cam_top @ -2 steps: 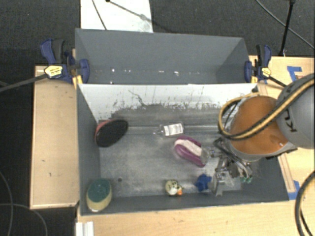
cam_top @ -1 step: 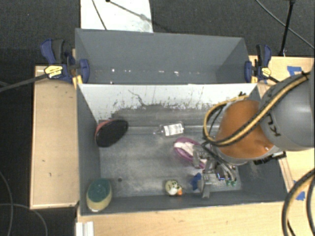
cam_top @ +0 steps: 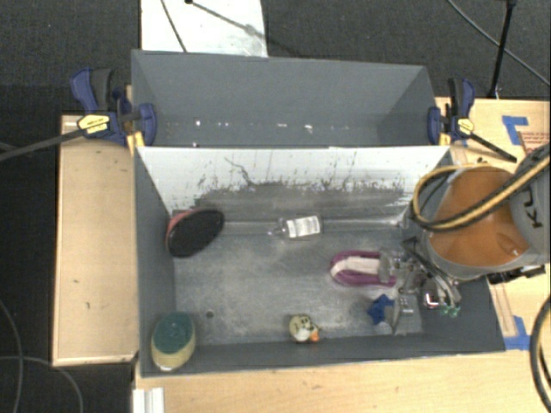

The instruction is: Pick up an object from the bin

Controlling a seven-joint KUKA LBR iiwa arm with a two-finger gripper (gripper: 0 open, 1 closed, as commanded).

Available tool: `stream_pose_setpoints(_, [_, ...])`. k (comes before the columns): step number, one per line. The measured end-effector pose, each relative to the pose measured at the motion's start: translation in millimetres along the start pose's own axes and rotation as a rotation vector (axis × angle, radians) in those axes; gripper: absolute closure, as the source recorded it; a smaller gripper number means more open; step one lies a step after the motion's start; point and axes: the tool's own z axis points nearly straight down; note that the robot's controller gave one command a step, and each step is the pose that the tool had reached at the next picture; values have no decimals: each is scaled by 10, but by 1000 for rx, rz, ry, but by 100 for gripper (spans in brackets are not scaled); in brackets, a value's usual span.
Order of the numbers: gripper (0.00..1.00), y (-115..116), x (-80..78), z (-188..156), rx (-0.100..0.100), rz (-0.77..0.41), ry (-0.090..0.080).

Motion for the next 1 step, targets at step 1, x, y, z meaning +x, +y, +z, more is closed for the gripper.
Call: stream_pose_setpoints(1, [0,-186,-177,-1141,4,-274,1])
